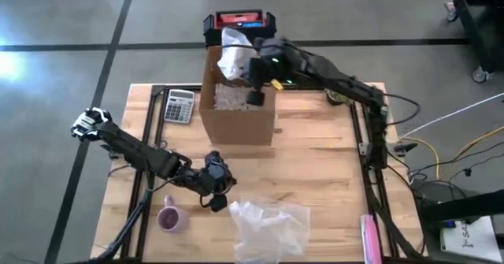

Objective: Wrap mug
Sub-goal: Put the wrapped white mug into the cardboard box, then wrap the purple mug with the bubble wrap

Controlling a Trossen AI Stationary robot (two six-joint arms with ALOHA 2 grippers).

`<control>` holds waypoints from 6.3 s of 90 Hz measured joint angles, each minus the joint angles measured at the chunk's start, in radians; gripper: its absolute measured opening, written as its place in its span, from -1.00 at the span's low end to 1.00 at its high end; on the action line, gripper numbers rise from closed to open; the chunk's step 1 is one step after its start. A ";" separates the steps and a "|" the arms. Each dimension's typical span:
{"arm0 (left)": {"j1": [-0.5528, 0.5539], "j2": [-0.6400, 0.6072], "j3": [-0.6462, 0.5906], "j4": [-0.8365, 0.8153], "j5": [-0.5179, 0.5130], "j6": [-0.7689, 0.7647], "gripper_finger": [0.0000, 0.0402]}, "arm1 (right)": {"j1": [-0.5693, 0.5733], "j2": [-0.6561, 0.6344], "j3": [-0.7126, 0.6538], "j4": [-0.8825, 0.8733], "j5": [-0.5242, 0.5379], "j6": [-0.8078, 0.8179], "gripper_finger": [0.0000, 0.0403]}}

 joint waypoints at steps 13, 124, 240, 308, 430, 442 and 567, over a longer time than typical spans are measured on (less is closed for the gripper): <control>0.000 0.001 -0.002 0.009 -0.004 0.003 -0.90 | -0.051 0.031 -0.066 -0.015 -0.066 0.052 -0.91; 0.000 0.001 -0.003 0.026 -0.012 0.032 -0.90 | -0.042 0.252 -0.074 -0.207 -0.222 0.114 0.12; 0.001 0.001 -0.003 0.045 -0.007 0.000 -0.90 | 0.331 -0.238 -0.234 -0.634 -0.624 0.140 -0.05; -0.003 0.069 -0.002 0.093 0.107 -0.017 -0.03 | 0.649 -0.583 -1.070 -0.003 -0.116 0.545 -0.42; -0.002 0.197 -0.005 0.245 0.178 0.058 -0.20 | 0.680 -0.498 -1.454 0.824 -0.206 0.657 -0.69; -0.002 0.197 -0.005 0.240 0.177 0.056 -0.18 | 0.682 -0.422 -1.422 0.859 -0.290 0.645 -0.54; -0.001 0.083 -0.006 0.150 0.151 0.029 -0.62 | 0.549 -0.456 -1.034 0.192 -0.072 0.376 -1.00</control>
